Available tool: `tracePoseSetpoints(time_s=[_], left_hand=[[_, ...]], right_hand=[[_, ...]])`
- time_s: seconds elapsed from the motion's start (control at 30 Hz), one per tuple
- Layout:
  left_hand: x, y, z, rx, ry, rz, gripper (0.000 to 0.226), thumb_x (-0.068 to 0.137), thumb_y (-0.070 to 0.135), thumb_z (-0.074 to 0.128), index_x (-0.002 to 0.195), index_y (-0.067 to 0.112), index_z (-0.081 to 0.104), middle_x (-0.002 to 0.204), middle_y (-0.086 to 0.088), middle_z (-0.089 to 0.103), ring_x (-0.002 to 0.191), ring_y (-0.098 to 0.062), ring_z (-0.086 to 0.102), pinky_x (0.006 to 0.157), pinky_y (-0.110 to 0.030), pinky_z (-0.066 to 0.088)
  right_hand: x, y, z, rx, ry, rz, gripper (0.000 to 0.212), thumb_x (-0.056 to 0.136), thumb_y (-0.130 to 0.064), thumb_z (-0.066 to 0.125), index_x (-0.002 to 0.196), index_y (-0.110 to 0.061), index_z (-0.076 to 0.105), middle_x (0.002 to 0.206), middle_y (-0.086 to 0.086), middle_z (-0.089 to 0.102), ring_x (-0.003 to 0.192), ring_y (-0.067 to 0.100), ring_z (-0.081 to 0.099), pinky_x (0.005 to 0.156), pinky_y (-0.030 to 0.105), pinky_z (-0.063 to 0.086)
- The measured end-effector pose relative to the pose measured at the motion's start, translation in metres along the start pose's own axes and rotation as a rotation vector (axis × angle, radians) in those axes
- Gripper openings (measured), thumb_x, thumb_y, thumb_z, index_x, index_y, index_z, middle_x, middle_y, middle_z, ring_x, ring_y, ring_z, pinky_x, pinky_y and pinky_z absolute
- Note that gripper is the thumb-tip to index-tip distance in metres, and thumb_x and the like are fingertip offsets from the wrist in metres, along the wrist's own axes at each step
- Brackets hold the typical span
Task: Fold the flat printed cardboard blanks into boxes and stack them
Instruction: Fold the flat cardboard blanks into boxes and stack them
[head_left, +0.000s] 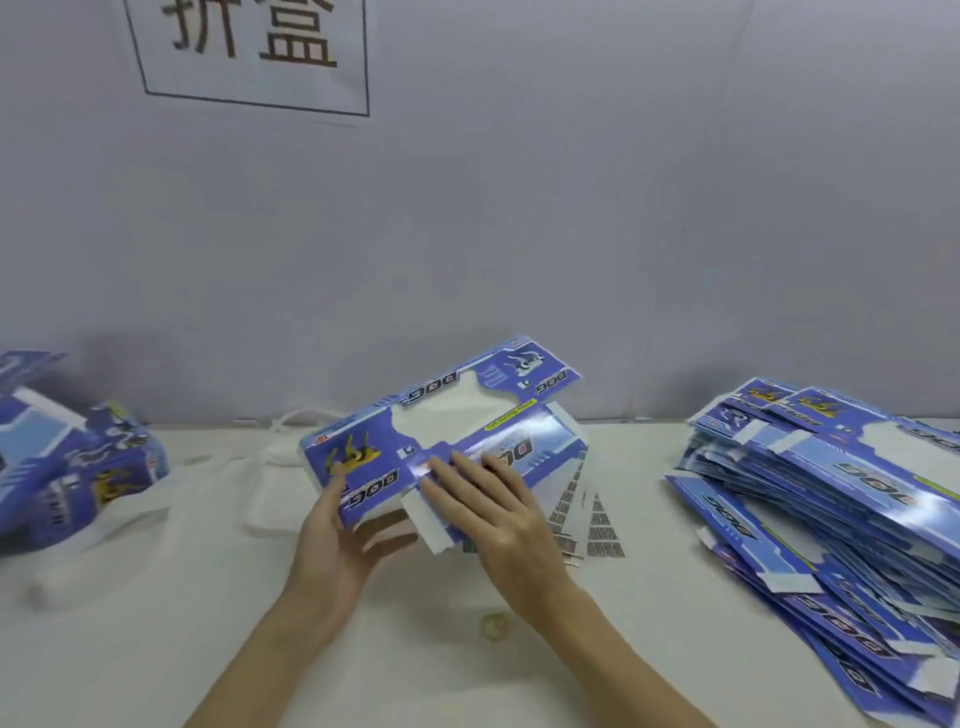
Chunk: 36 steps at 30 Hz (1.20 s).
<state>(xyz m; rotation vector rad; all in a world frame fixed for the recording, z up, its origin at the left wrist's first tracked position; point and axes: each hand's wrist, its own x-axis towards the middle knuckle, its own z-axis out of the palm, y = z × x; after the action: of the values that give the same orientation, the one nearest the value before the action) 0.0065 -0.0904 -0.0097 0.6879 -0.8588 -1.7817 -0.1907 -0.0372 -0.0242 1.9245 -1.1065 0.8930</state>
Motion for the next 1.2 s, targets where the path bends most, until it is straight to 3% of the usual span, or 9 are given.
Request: tracePoseSetpoints(time_s=[0.1,0.17,0.23,0.33,0.47,0.7,0.9,1.07,1.2], left_hand=[[0.004,0.007,-0.008,-0.150,-0.011,0.142,0.072,0.094,0.078,0.038,0.137,0.028,0.067,0.134,-0.009,0.070,0.118,-0.032,0.070,0.090,-0.053,0.058],[0.004,0.013,-0.014,-0.102,-0.094,0.225,0.080,0.087,0.089,0.035,0.139,0.036,0.066,0.145,0.000,0.063,0.133,-0.024,0.061,0.107,-0.054,0.046],[0.004,0.017,-0.016,0.190,-0.101,0.335,0.085,0.079,0.096,0.038,0.147,0.047,0.054,0.153,0.018,0.052,0.142,-0.011,0.050,0.115,-0.049,0.039],[0.002,0.016,-0.009,0.850,0.033,0.577,0.095,0.073,0.095,0.052,0.155,0.053,0.032,0.153,0.039,0.034,0.142,0.011,0.033,0.119,-0.039,0.029],[0.000,0.003,-0.002,1.438,0.149,0.864,0.118,0.067,0.094,0.053,0.163,0.036,0.017,0.157,0.007,0.031,0.143,-0.016,0.032,0.115,-0.039,0.023],[0.004,-0.012,-0.010,1.559,0.120,0.721,0.147,0.045,0.112,0.045,0.164,0.039,0.002,0.152,0.001,0.028,0.136,-0.023,0.030,0.114,-0.042,0.029],[-0.002,-0.001,-0.004,1.481,0.076,0.824,0.108,0.060,0.099,0.056,0.154,0.047,0.040,0.135,0.007,0.050,0.116,-0.018,0.051,0.100,-0.033,0.043],[-0.015,0.027,0.008,1.121,0.052,0.855,0.083,0.066,0.076,0.081,0.140,0.048,0.056,0.114,0.027,0.071,0.097,0.002,0.071,0.076,-0.015,0.057],[-0.018,0.037,0.009,0.803,-0.025,0.612,0.073,0.069,0.063,0.089,0.132,0.038,0.061,0.114,0.018,0.075,0.103,-0.008,0.075,0.073,-0.031,0.064]], right_hand=[[0.007,-0.018,-0.011,0.259,0.048,0.147,0.056,0.099,0.016,0.051,0.145,-0.014,0.062,0.154,0.008,0.057,0.147,0.025,0.050,0.123,0.048,0.038],[0.014,-0.019,-0.027,0.521,0.140,0.420,0.057,0.101,0.012,0.048,0.141,-0.023,0.068,0.143,0.002,0.068,0.135,0.025,0.063,0.117,0.037,0.046],[0.025,-0.017,-0.043,0.837,0.319,0.769,0.039,0.107,-0.011,0.057,0.125,-0.040,0.076,0.117,-0.008,0.079,0.110,0.017,0.074,0.092,0.023,0.057],[0.036,-0.008,-0.056,1.148,0.457,1.158,0.018,0.097,-0.039,0.062,0.107,-0.039,0.077,0.108,0.000,0.081,0.100,0.023,0.078,0.074,0.026,0.063],[0.033,0.003,-0.055,1.452,0.503,1.482,0.036,0.092,-0.041,0.063,0.123,-0.023,0.067,0.116,0.005,0.080,0.098,0.021,0.080,0.065,0.033,0.065],[0.021,-0.014,-0.036,1.592,0.386,1.620,0.043,0.107,-0.038,0.052,0.145,-0.018,0.055,0.129,0.011,0.075,0.116,0.033,0.074,0.078,0.047,0.067],[0.023,-0.014,-0.028,1.624,0.381,1.656,0.049,0.104,-0.042,0.054,0.148,-0.021,0.054,0.126,0.010,0.076,0.115,0.031,0.074,0.077,0.045,0.066],[0.019,-0.016,-0.028,1.465,0.060,1.252,0.073,0.095,-0.058,0.065,0.157,-0.039,0.030,0.138,0.002,0.070,0.125,0.028,0.069,0.102,0.053,0.055],[0.024,-0.028,-0.023,1.393,-0.003,1.220,0.094,0.073,-0.064,0.089,0.150,-0.034,0.043,0.132,-0.001,0.073,0.119,0.027,0.072,0.091,0.040,0.063]])
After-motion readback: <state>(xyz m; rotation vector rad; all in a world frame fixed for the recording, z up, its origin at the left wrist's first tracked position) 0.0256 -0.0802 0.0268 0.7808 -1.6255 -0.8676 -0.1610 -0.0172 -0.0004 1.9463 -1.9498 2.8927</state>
